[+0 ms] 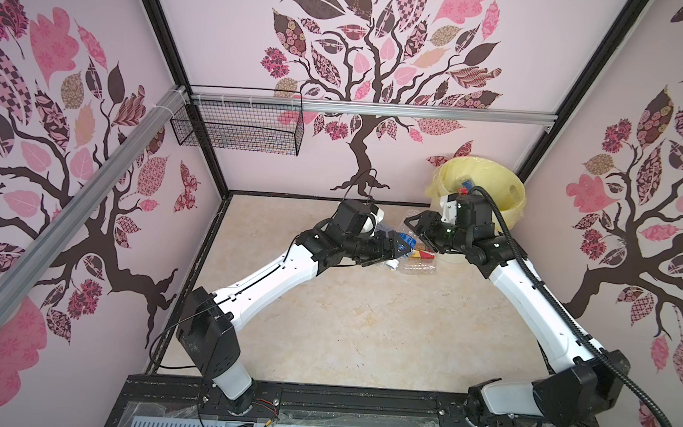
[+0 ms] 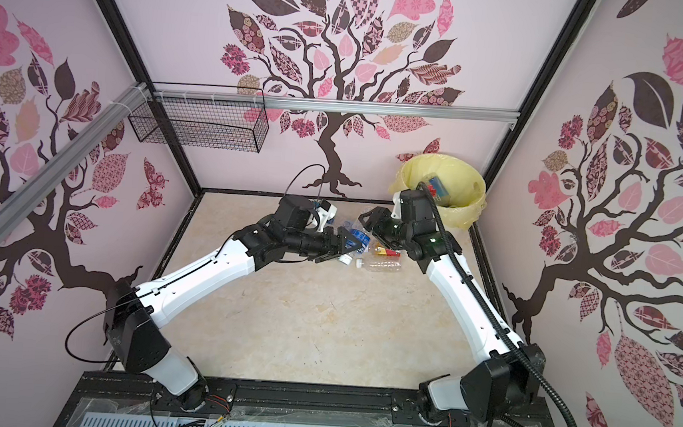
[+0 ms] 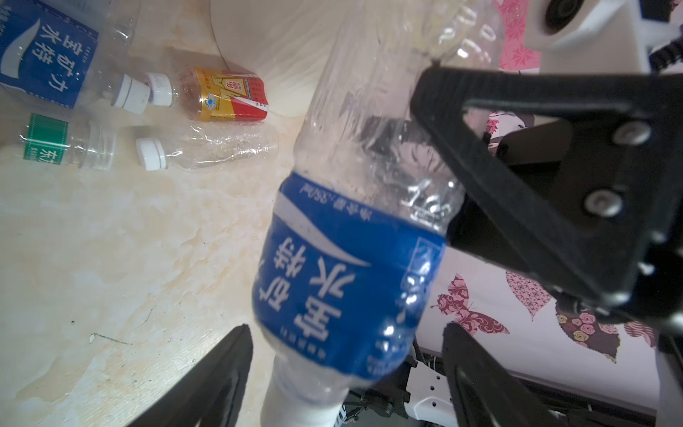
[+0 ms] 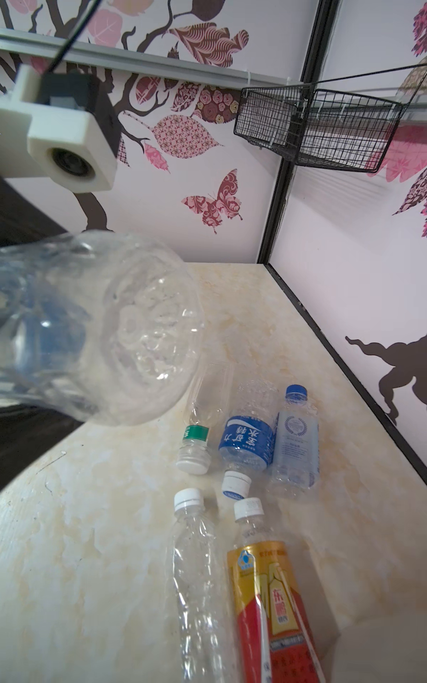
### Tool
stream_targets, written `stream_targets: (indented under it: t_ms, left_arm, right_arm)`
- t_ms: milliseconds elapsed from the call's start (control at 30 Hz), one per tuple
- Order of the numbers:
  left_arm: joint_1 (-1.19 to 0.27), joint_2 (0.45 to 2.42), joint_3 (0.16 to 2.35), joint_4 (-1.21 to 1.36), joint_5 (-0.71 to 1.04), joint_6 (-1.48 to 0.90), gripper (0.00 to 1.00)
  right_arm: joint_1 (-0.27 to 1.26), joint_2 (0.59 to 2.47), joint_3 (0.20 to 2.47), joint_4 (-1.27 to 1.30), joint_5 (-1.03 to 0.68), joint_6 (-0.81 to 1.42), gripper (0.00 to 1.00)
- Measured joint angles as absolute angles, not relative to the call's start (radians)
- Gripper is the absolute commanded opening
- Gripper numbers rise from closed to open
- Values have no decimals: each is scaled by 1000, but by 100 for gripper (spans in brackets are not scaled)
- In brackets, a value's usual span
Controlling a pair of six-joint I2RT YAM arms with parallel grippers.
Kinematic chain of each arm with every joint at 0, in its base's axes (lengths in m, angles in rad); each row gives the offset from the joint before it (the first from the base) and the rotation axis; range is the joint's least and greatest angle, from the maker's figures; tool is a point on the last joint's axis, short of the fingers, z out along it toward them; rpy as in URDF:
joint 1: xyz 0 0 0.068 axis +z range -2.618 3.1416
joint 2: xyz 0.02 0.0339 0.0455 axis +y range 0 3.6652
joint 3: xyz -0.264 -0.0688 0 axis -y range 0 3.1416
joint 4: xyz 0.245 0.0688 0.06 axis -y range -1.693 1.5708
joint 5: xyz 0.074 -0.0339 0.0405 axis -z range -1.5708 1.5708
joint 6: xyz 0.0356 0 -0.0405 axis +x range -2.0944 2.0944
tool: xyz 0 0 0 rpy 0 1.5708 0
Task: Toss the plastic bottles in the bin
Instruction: 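Open the left gripper while the right gripper carries the bottle toward the bin, then open the right gripper over the bin to drop the white-capped bottle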
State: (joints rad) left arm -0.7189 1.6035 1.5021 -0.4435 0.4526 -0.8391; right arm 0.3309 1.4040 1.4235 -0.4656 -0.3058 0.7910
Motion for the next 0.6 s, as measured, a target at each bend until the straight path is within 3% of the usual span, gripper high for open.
stream_targets:
  t_ms: [167, 600]
  left_arm:
    - [-719, 1594, 1570, -511, 436, -802, 97]
    - [-733, 1630, 1896, -649, 342, -651, 97]
  right_arm:
    - [330, 1434, 1556, -517, -246, 729, 51]
    - [210, 1477, 1907, -605, -29, 524, 50]
